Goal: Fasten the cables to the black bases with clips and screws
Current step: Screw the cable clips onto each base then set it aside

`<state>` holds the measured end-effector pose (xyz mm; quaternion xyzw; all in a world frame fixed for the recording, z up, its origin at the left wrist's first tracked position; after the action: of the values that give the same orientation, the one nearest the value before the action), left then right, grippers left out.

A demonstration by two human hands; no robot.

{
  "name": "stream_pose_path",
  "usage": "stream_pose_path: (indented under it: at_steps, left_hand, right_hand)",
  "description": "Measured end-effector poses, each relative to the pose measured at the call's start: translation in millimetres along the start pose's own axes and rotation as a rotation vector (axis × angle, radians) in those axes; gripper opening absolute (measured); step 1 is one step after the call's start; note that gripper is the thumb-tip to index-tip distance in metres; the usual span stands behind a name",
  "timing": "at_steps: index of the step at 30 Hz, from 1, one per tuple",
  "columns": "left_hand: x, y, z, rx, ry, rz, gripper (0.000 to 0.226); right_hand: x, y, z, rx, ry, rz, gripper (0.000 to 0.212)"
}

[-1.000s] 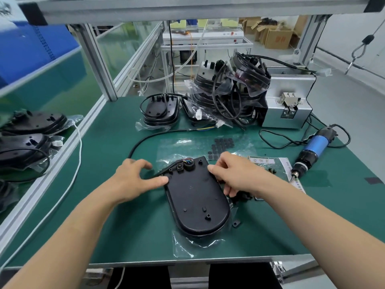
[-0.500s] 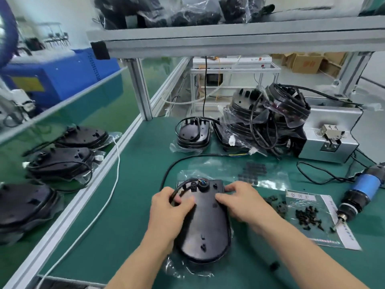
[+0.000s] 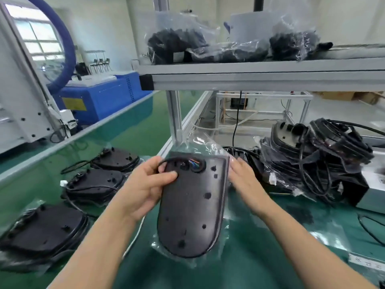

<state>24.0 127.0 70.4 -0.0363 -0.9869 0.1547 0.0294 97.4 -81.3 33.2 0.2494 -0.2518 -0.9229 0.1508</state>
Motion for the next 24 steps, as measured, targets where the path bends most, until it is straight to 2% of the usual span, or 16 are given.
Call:
stream_pose_path:
  at_steps: [2, 5, 7, 10, 13, 16, 20, 22, 23, 24]
  left_hand:
    - [-22, 14, -21, 0.096, -0.065, -0.028, 0.059]
    - [-62, 45, -35, 0.222, -0.124, -0.158, 0.045]
    - [-92, 73, -29, 0.326, -0.12, -0.268, 0.035]
    - [-132, 113, -9, 0.508, -0.064, -0.398, 0.04]
    - [-164, 142, 0, 0.616, -0.057, -0.494, 0.033]
    - [-189, 167, 1, 0.594, -0.08, -0.607, 0.018]
    - [-214, 208, -7, 0.472, -0.108, -0.782, 0.019]
    - [-221, 231, -15, 0.41, -0.13, -0.871, 0.03]
    - [-223, 244, -20, 0.368, -0.138, -0.914, 0.034]
    - [-224, 256, -25, 0.325, -0.145, -0.953, 0.036]
  right_hand:
    - [-25, -20, -3, 0.151, 0.017, 0.151, 0.039]
    - [-47, -51, -13, -0.059, -0.087, 0.255, 0.038]
    - [-65, -61, -12, -0.119, -0.12, 0.214, 0.048]
    - [-92, -73, -18, -0.112, -0.175, 0.152, 0.056]
    - [-110, -97, -32, -0.394, -0.325, 0.095, 0.054]
    - [-133, -131, -33, -0.626, -0.389, 0.145, 0.068]
    - [-168, -174, -31, -0.814, -0.452, 0.061, 0.079]
    - [-178, -189, -31, -0.739, -0.458, 0.093, 0.072]
    - [-180, -189, -31, -0.556, -0.422, 0.142, 0.064]
    - [-179, -185, -30, -0.251, -0.364, 0.23, 0.055]
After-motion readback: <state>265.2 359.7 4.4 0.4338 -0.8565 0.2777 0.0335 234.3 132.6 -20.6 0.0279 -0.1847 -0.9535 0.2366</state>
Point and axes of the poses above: each hand's wrist, its own x-axis away from the middle knuckle, its own y-axis out of the back of the hand, z = x × y, the point moved 8 cm from there along -x, towards the middle knuckle, and after that the axes turned 9 degrees about y, right-handed, at the moved point
